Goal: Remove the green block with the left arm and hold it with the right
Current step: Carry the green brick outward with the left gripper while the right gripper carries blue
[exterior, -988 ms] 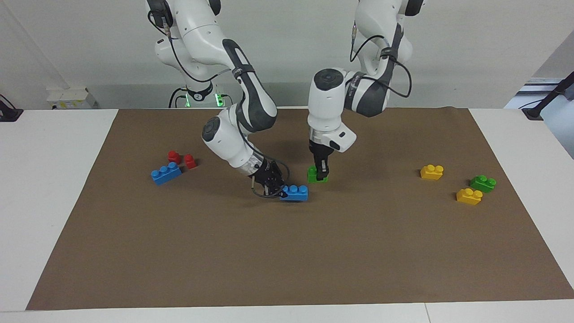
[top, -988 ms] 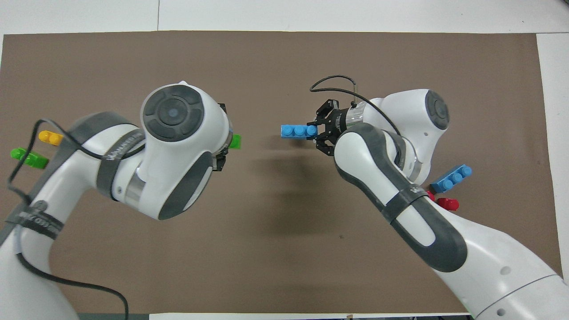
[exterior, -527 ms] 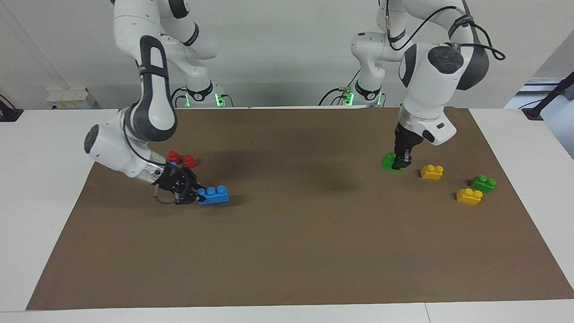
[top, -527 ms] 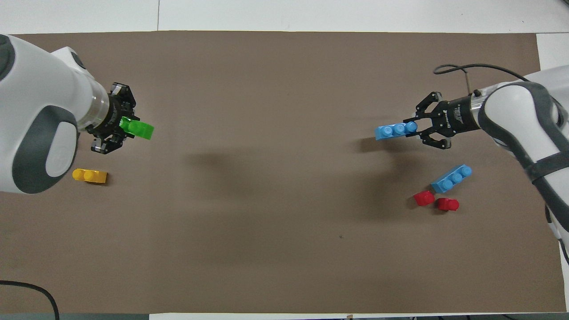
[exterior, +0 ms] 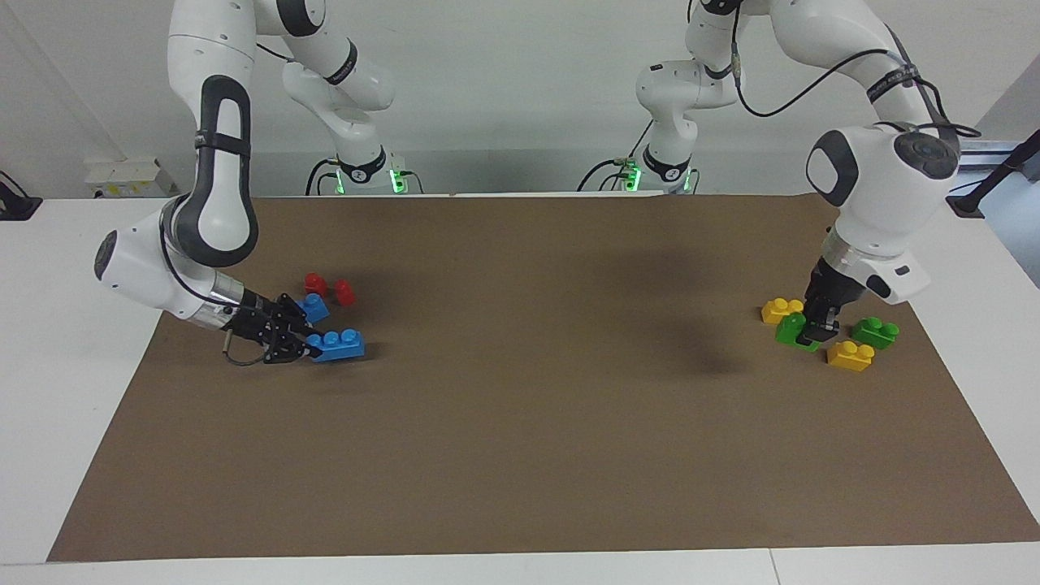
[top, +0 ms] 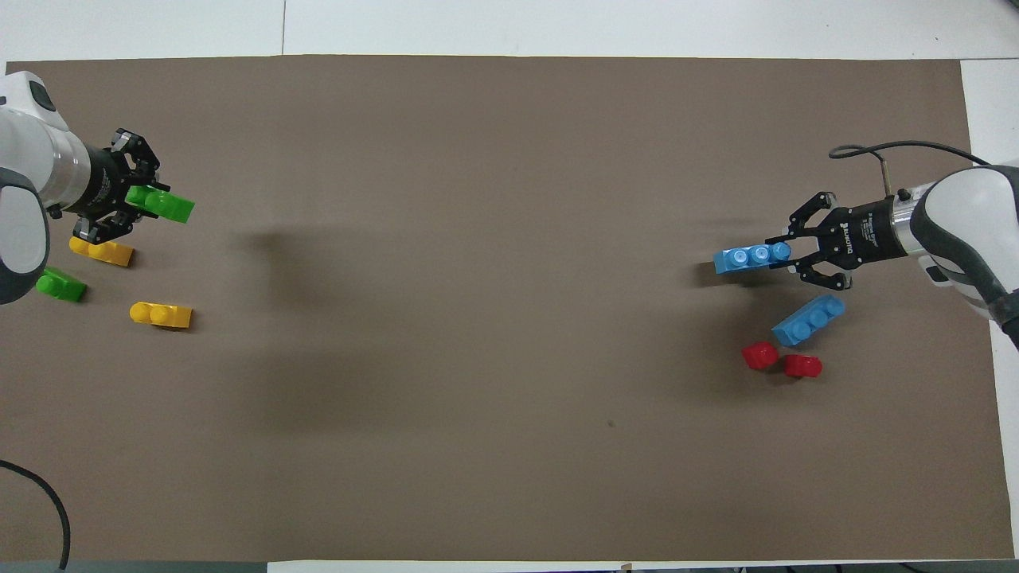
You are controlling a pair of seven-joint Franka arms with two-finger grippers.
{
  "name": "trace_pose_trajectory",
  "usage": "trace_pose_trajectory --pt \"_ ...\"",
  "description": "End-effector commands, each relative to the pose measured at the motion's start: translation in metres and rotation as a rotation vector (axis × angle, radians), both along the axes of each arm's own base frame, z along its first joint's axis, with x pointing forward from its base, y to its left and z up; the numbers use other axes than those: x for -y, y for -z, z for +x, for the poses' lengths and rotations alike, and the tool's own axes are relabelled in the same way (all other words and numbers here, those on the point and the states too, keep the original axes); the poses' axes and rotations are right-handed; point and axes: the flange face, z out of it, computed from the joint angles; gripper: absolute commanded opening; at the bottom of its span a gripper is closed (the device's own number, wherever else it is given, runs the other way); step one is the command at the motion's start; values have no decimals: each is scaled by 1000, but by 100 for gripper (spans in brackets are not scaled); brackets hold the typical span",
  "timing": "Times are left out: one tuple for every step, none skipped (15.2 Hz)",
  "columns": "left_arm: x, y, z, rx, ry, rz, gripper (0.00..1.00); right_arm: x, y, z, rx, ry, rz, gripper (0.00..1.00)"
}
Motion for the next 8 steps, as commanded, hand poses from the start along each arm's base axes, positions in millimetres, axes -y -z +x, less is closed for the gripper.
trace_pose_trajectory --pt "-17 50 21 -4 43 2 0 1 15 -9 18 -24 -29 0" --pt "-19 60 30 8 47 7 0 1 19 -13 22 -27 -33 0" --pt "-20 68 37 17 46 7 0 1 21 -14 21 -23 -34 0" --pt "-22 79 39 14 48 8 0 2 23 -16 16 -24 -33 0" --pt "-23 87 41 11 51 12 0 5 24 -18 17 -26 -30 0" --pt "-24 94 43 4 57 20 0 8 24 -19 20 -27 -30 0" --pt "-35 97 45 5 47 28 0 8 24 -20 26 -39 -29 9" --pt "-43 100 45 0 40 30 0 8 25 -20 36 -55 -28 41"
